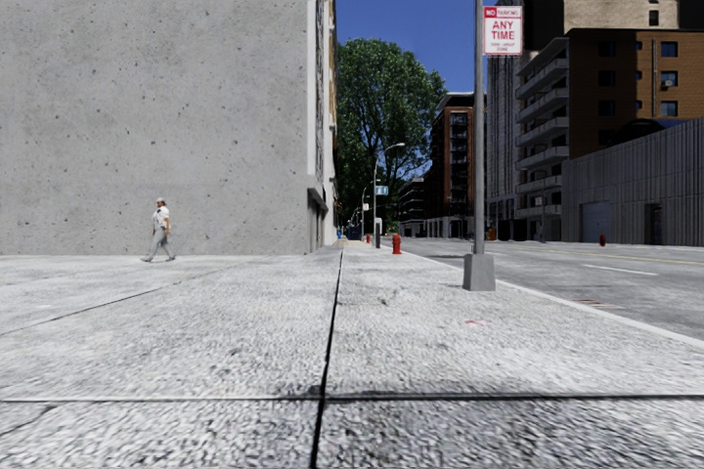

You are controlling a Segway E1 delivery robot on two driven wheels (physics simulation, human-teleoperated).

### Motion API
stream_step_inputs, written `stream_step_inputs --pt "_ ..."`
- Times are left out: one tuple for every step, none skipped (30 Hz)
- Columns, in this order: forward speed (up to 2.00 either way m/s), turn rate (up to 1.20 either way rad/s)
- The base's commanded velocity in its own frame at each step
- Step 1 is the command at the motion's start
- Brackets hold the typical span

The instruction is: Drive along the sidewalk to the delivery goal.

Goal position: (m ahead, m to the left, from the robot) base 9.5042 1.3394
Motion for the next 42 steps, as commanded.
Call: stream_step_inputs --pt "2.00 0.00" --pt "2.00 0.00" --pt "2.00 0.00" --pt "2.00 0.00" --pt "2.00 0.00" --pt "2.00 0.00" --pt "2.00 0.00" --pt "2.00 0.08" --pt "2.00 0.08" --pt "2.00 0.21" --pt "2.00 0.24" --pt "2.00 0.25" --pt "2.00 0.25" --pt "2.00 0.26" --pt "2.00 0.26" --pt "2.00 0.26" --pt "2.00 0.26" --pt "2.00 0.26" --pt "2.00 0.26" --pt "2.00 0.26" --pt "2.00 0.26" --pt "2.00 0.26" --pt "2.00 0.26" --pt "2.00 0.26" --pt "2.00 0.26" --pt "2.00 0.27" --pt "2.00 0.28" --pt "2.00 0.28" --pt "2.00 0.34" --pt "2.00 0.37" --pt "2.00 0.38" --pt "2.00 0.38" --pt "2.00 0.38" --pt "2.00 0.38" --pt "2.00 0.38" --pt "2.00 0.38" --pt "2.00 0.38" --pt "2.00 0.38" --pt "2.00 0.38" --pt "2.00 0.38" --pt "2.00 0.38" --pt "2.00 0.38"
